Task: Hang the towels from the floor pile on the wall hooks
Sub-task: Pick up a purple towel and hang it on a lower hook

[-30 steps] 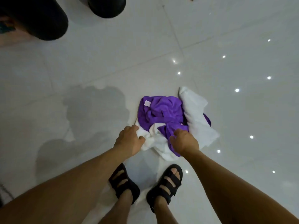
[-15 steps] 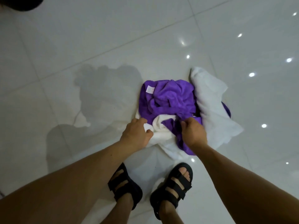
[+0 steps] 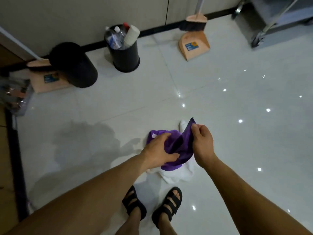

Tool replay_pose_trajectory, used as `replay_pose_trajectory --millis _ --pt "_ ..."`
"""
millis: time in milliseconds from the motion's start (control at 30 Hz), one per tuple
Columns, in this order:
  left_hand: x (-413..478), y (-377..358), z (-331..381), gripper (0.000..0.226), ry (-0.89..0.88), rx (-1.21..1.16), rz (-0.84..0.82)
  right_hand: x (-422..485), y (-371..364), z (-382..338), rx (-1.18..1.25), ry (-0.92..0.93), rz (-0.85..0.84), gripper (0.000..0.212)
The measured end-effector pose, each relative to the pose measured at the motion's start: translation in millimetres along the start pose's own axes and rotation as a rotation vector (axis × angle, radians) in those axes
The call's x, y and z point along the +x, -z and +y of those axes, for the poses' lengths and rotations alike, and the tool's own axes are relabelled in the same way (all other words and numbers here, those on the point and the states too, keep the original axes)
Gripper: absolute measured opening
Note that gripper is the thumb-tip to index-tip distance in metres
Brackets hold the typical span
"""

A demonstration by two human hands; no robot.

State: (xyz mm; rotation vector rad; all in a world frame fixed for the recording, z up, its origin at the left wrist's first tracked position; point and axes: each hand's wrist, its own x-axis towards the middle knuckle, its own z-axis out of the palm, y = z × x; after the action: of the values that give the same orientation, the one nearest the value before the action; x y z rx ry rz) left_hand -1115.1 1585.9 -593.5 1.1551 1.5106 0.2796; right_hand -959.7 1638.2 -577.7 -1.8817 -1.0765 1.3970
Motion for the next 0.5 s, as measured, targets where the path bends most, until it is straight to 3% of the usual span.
replay_pose_trajectory --millis 133,300,400,433,500 --pt "-52 40 66 0.064 -0.057 -0.027 0.036 -53 2 -108 0.297 -0.059 -0.257 0.023" --pt "-107 96 128 0.005 -0.096 -0.147 0.304 -102 2 -208 0.331 0.103 -0.391 0.015" --pt "-142 132 159 0.012 -0.086 -0.317 0.421 -118 10 -241 0.269 0.257 -0.418 0.008" --pt "-155 143 169 0.011 -0.088 -0.368 0.450 -122 14 -248 0.223 0.312 -0.406 0.014" --pt "-176 161 190 0.008 -0.107 -0.440 0.490 -127 23 -257 0.116 0.383 -0.433 0.048"
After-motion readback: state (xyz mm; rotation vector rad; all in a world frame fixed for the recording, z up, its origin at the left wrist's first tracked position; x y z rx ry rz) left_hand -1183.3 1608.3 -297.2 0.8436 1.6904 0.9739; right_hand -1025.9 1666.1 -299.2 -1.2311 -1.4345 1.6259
